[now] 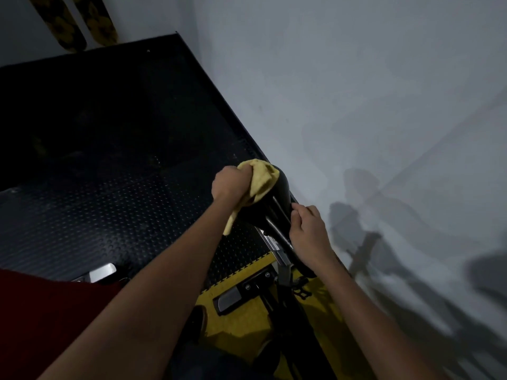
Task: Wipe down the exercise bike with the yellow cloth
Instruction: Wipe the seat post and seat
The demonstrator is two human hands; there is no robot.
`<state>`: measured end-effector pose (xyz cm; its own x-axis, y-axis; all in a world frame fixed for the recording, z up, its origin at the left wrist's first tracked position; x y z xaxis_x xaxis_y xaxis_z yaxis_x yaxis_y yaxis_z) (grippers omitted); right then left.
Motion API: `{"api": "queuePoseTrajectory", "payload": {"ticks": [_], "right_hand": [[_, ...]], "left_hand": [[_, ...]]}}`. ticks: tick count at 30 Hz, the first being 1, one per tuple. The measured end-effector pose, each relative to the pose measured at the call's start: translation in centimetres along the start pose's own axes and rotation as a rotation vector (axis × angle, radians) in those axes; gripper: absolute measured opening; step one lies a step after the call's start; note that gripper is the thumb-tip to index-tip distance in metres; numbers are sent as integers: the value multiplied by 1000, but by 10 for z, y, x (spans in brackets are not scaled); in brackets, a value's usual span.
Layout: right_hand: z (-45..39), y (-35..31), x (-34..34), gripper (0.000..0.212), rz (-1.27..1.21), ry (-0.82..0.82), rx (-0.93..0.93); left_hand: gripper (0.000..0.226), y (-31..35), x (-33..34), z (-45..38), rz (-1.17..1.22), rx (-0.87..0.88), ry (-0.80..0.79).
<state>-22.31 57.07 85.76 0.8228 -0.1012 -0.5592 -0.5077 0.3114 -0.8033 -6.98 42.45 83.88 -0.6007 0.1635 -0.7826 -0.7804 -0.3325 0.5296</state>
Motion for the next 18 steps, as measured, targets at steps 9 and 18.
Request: {"api": "queuePoseTrajectory", "payload": {"ticks": [9, 18], "right_hand": [[-1, 2, -3, 38, -98, 64, 41], [1, -2, -5, 37, -134, 80, 38]], "left_hand": [[54, -21, 35, 63, 186, 178, 395], [43, -5, 9, 14, 30, 66, 158]]}}
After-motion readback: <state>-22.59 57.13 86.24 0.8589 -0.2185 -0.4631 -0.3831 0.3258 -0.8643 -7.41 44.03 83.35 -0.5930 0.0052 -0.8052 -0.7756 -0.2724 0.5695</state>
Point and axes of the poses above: each hand's wrist, its own z-axis away from the middle knuckle, its own x-axis out of the palm, y = z × x, the point moved 1 cm from there along -z, towards the middle knuckle, and after that the axes turned 8 degrees about -z, right-handed, at the moved point
